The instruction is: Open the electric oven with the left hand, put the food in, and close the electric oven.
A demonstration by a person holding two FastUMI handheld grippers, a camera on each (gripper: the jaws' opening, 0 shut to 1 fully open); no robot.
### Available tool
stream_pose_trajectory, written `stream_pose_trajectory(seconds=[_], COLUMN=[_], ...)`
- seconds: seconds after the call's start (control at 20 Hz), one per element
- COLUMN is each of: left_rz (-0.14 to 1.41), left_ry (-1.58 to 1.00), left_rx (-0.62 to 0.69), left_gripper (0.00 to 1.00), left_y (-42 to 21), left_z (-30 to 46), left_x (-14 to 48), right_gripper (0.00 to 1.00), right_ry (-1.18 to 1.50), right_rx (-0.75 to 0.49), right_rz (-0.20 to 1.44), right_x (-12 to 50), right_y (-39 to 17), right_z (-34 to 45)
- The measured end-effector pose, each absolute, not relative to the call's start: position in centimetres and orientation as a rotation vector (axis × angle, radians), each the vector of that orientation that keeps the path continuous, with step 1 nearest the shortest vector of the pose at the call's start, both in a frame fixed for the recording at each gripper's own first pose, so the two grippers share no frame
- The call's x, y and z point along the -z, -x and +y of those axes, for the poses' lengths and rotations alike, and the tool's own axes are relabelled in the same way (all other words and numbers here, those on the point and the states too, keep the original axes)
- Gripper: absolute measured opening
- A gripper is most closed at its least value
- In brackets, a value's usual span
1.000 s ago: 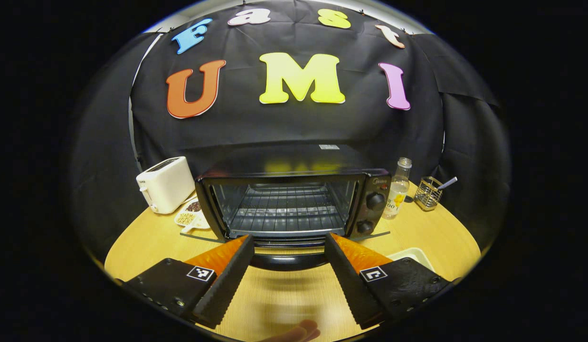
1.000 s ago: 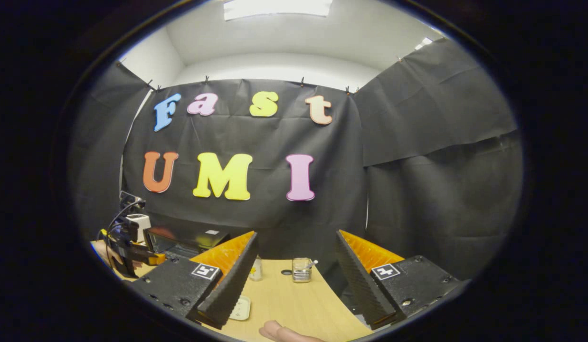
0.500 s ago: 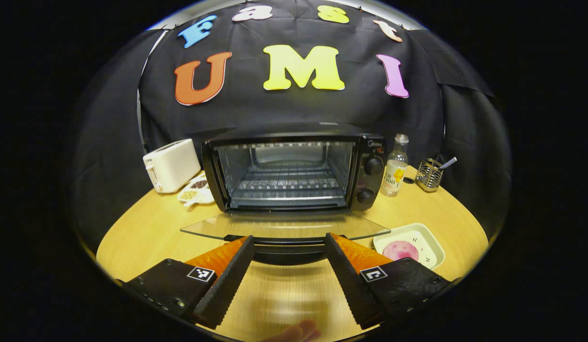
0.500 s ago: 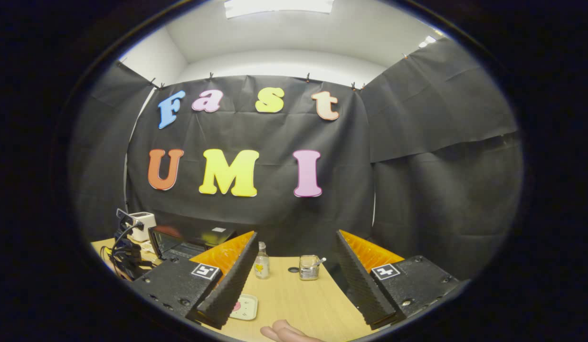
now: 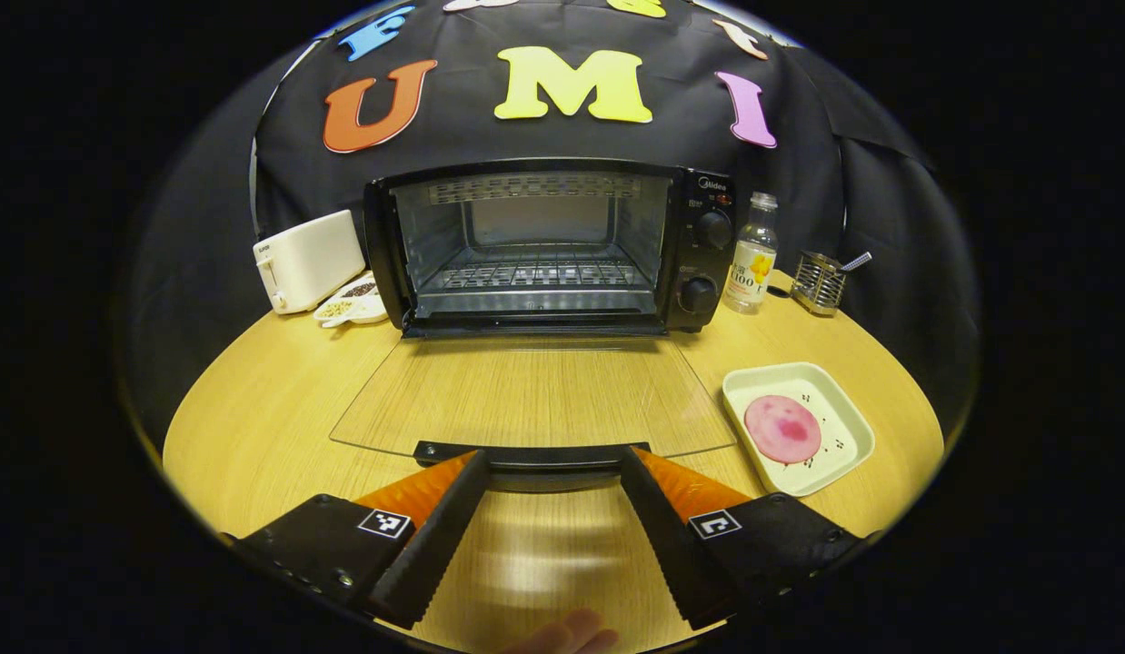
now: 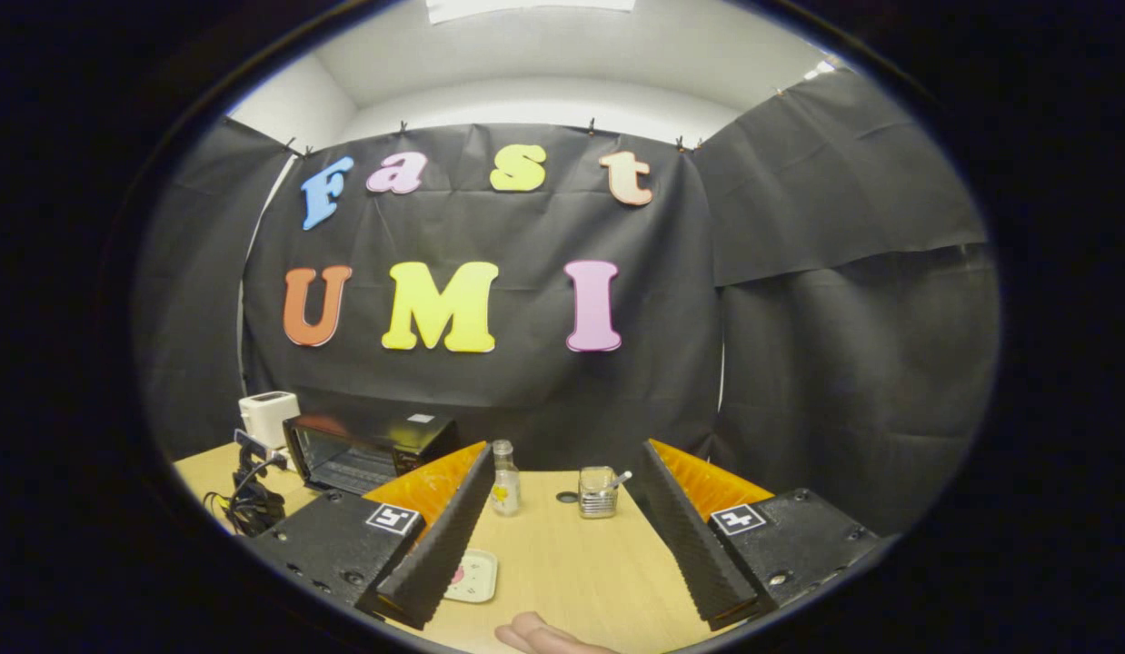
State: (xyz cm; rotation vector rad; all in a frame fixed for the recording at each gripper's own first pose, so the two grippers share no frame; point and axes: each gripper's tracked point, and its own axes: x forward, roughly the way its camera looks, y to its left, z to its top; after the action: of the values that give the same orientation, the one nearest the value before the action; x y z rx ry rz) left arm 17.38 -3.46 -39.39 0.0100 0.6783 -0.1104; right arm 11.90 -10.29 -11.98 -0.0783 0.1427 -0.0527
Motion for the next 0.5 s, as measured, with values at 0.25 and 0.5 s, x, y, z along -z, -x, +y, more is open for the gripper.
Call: stream_pose_trajectory(seconds=[0.25,0.5], left_rz=[0.584,0.443], left_ry=[-0.042,-0.025], left_rx=[0.078,0.090], left_gripper=[0.97,0.96], left_y=[-17.3,-15.9], left_z=[-2.8,-3.4], left_x=[36.4,29.9], right_gripper=[1.00,1.00], right_ry=[0.090,0.086], right_rx=[0.042,0.023], right_rz=[0.216,0.366], right_x=[14.9,20.2], right_y=[-13.0,-14.9], right_z=[-10.0,-9.6])
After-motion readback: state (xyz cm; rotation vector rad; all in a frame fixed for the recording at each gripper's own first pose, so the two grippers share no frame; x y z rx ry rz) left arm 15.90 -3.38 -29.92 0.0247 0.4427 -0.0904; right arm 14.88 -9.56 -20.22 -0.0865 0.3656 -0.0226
